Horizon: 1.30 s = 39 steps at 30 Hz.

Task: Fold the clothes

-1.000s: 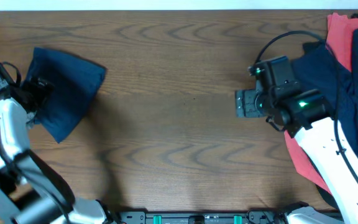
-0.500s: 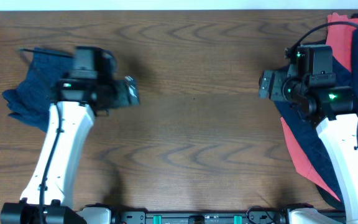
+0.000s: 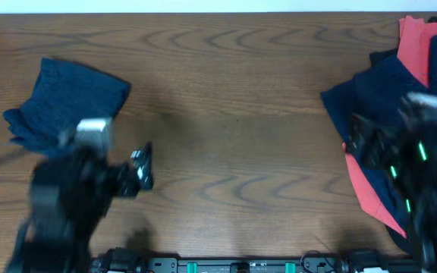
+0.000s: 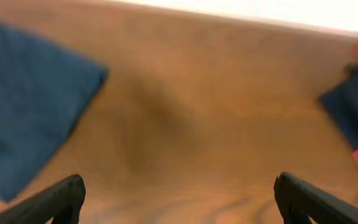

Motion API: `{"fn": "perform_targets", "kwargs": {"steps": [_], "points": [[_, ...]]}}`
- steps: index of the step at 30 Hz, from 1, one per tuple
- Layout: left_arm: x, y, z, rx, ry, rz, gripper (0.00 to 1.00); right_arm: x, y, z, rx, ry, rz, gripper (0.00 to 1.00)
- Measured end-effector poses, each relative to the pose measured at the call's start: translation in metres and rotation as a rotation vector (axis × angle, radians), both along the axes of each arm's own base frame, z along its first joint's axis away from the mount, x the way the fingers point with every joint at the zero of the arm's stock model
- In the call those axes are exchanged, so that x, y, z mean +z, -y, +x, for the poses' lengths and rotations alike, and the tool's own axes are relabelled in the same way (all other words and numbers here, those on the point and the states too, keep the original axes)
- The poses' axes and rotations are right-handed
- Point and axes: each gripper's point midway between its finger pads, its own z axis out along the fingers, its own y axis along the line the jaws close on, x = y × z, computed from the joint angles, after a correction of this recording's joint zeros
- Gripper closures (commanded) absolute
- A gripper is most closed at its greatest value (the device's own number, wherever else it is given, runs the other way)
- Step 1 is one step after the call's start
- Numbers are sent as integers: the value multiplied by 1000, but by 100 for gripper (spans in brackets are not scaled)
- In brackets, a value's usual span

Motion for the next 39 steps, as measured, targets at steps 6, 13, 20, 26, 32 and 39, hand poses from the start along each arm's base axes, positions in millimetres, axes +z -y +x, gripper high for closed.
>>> {"fn": "perform_targets", "kwargs": {"steps": [6, 13, 20, 26, 32, 39], "points": [[29, -5, -40, -1, 208, -17, 2, 5, 9, -57, -29, 103, 8, 1], [39, -8, -63, 0, 290, -26, 2, -24, 13, -98, -33, 6, -2, 1], [37, -9, -63, 3, 282, -23, 2, -61, 15, -122, -33, -171, -20, 1], [37, -9, -63, 3, 283, -24, 2, -62, 16, -122, -33, -174, -20, 1], [37, -9, -63, 3, 283, -24, 2, -62, 15, -119, -33, -124, -15, 1], [36, -8, -63, 3, 279, -23, 2, -80, 12, -88, -22, 123, -5, 1]]}}
